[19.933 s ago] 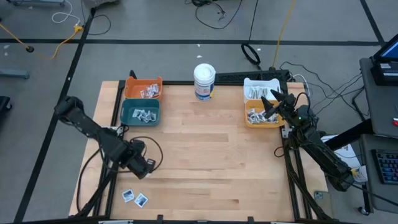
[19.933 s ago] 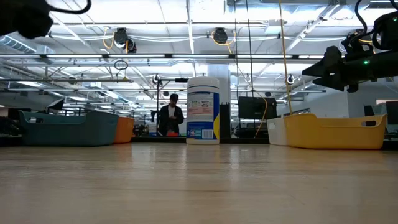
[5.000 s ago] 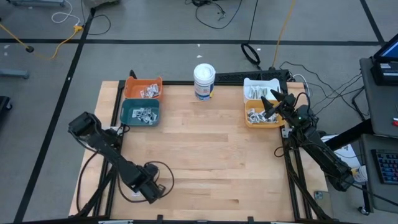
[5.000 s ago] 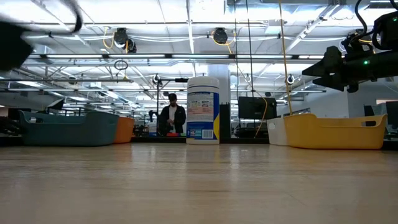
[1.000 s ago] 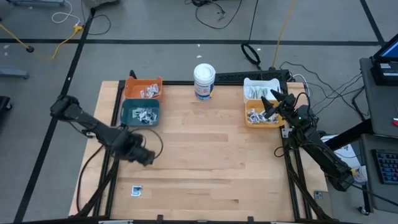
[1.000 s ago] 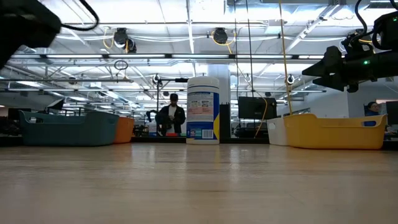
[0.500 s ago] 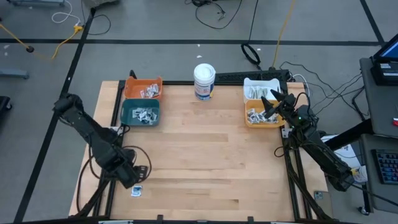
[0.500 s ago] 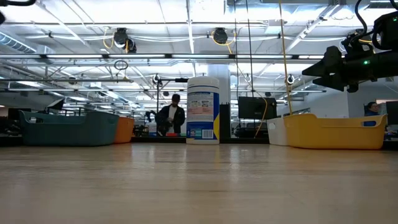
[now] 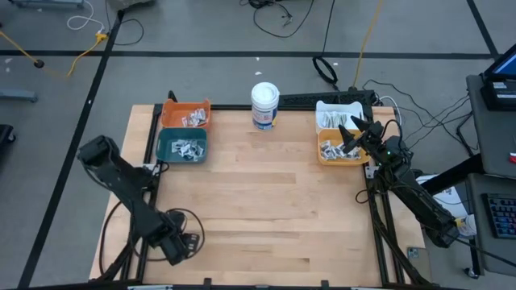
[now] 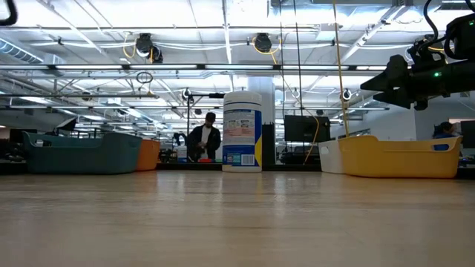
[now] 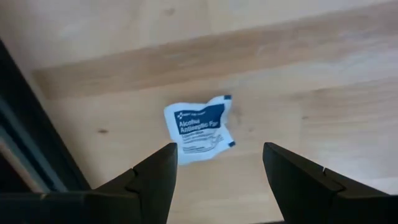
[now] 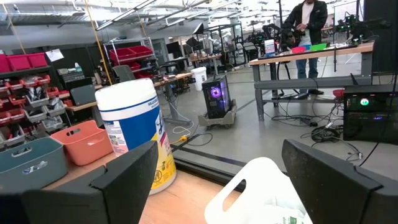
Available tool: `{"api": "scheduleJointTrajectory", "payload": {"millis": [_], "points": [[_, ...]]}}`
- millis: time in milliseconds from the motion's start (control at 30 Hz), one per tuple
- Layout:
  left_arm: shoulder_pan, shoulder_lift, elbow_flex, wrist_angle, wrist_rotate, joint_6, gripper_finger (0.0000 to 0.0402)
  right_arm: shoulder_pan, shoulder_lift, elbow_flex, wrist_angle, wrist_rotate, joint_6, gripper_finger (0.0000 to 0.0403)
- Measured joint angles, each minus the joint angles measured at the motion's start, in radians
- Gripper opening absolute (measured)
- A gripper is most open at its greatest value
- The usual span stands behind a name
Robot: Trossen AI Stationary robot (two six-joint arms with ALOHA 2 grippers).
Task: Pick & Place First Aid Supplies
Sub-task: Put the blue pad into the blue bin
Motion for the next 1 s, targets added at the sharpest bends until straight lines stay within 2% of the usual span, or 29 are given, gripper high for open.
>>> {"api": "scheduleJointTrajectory", "payload": {"millis": [300,600,700,1000], "points": [[-0.037,0.139,0.0,0.052,0.056,0.049,0.0241,0.0,0.0,0.0,0.0,0.0,0.0,0.0337],[-0.037,0.174,0.002,0.097,0.063,0.127,0.0233,0.0,0.0,0.0,0.0,0.0,0.0,0.0337],[-0.036,0.175,0.002,0.099,0.062,0.127,0.0203,0.0,0.0,0.0,0.0,0.0,0.0,0.0337],[-0.035,0.176,0.001,0.116,0.059,0.146,0.0074,0.0,0.0,0.0,0.0,0.0,0.0,0.0337]]}}
